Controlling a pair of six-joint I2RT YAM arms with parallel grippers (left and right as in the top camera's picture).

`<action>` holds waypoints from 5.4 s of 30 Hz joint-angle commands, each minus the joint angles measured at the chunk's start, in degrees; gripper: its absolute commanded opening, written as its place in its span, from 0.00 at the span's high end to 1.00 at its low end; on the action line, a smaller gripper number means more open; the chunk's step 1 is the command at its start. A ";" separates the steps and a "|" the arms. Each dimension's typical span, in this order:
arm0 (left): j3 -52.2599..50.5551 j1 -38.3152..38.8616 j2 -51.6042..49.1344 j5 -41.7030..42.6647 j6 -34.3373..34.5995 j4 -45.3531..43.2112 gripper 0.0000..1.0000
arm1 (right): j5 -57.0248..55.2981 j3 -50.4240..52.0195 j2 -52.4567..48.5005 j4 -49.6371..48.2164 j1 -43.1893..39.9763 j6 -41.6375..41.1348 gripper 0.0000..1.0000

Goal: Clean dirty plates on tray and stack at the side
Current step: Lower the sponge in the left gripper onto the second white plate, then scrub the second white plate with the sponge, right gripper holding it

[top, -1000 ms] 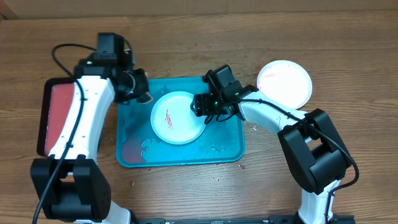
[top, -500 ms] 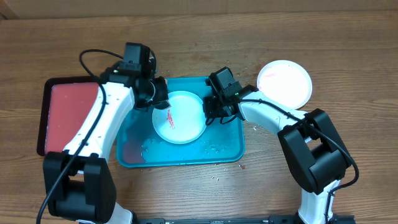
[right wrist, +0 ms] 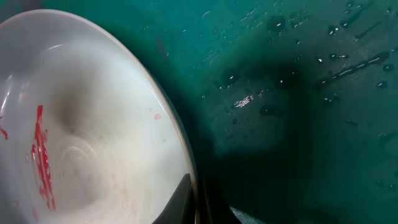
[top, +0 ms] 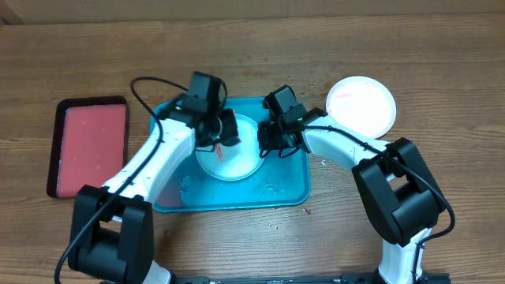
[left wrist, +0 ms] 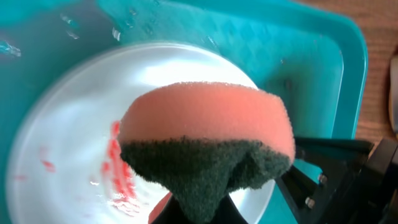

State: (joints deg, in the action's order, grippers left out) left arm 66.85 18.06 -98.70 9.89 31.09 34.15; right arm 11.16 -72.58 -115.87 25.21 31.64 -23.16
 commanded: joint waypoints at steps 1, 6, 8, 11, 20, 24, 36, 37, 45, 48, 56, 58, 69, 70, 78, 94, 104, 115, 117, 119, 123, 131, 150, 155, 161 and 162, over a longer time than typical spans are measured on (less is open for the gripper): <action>-2.38 2.01 -0.42 0.31 5.62 -1.62 0.96 | -2.16 0.96 -1.01 0.20 0.39 -1.33 0.96; -5.75 3.72 -1.84 -1.27 8.37 -5.14 0.95 | -2.14 0.96 -1.01 0.20 0.39 -1.31 0.96; -5.99 3.67 -3.32 -2.54 8.37 -5.22 0.96 | -2.14 0.96 -1.01 0.24 0.39 -1.31 0.96; -5.99 2.71 -6.32 -1.14 9.09 -5.90 0.96 | -2.14 0.96 -1.01 0.26 0.39 -1.31 0.96; -5.99 -2.05 -16.26 6.54 8.48 -6.67 0.94 | -2.16 0.96 -1.01 0.87 0.39 -1.29 0.96; -5.92 -6.25 -16.00 5.55 5.11 -5.16 0.92 | -2.16 0.96 -1.01 1.09 0.39 -1.05 0.96; 4.79 -16.55 -15.61 -8.87 -1.11 12.76 0.96 | -2.16 0.96 -1.01 0.79 0.39 -1.05 0.96; 6.14 -16.52 -15.58 -8.59 -2.34 13.51 0.96 | -2.16 0.96 -1.01 0.68 0.39 -1.05 0.96; 8.94 -12.48 -15.65 9.29 -7.13 9.18 0.96 | -2.16 0.96 -1.01 0.39 0.39 -1.07 0.96; 8.94 -9.01 -15.65 12.26 -7.06 6.64 0.96 | -2.14 0.96 -1.01 -0.07 0.42 -1.07 0.96; 8.94 -0.09 -17.31 9.73 -3.26 -2.69 0.96 | -2.12 0.96 -1.01 -0.17 0.66 -1.09 0.96; 8.94 0.42 -17.99 9.01 -1.60 -3.50 0.96 | -2.12 0.94 -1.01 0.24 0.66 -1.07 0.96; 8.96 -2.86 -19.69 -9.73 -1.29 1.86 0.96 | -2.12 0.94 -1.01 0.87 0.66 -1.05 0.96; 8.96 -3.32 -19.69 -11.85 -1.31 2.38 0.96 | -2.12 0.96 -1.01 0.87 0.66 -1.05 0.96; 11.89 -6.10 -19.65 -20.81 -1.55 5.49 0.96 | -2.14 0.94 -1.01 0.87 0.66 -1.07 0.96; 19.43 -3.13 -20.28 -2.36 2.82 3.91 0.96 | -2.12 0.96 -1.01 -0.09 0.66 -1.07 0.96; 19.41 0.87 -24.30 -6.80 3.41 -0.57 0.96 | -2.14 0.94 -1.01 0.09 0.66 -1.05 0.96; 19.45 -0.46 -23.50 -28.09 2.99 5.05 0.96 | -2.16 0.96 -1.01 0.66 0.66 -0.87 0.96; 19.56 -0.90 -22.95 -30.29 2.97 5.35 0.96 | -2.16 0.94 -1.01 0.63 0.66 -0.87 0.96; 19.63 -1.42 -22.10 -31.21 2.99 5.88 0.96 | -2.16 0.94 -1.01 0.66 0.66 -0.87 0.96; 19.63 -2.14 -18.80 -31.30 2.99 7.06 0.96 | -2.16 0.96 -1.01 0.63 0.66 -0.85 0.96; 19.61 -1.99 -12.13 -25.29 2.97 13.29 0.96 | -2.16 0.94 -1.01 0.42 0.66 -0.87 0.96; 19.47 2.89 -22.49 -13.92 -2.58 22.27 0.96 | -2.16 0.94 -1.01 -0.04 0.66 -0.85 0.96; 19.56 0.07 -22.47 -21.33 -2.60 26.25 0.96 | -2.16 0.94 -1.01 -0.02 0.66 -0.85 0.96; 22.38 -4.79 -22.47 -25.77 -2.58 31.19 0.96 | -2.16 0.94 -1.01 -0.02 0.66 -0.85 0.96; 23.45 -5.40 -22.47 -25.77 -2.58 32.11 0.96 | -2.16 0.94 -1.01 -0.04 0.66 -0.87 0.96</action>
State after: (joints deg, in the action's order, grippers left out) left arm 87.05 14.81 -120.57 -9.63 29.39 64.69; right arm 11.00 -72.55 -115.90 24.69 32.40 -24.14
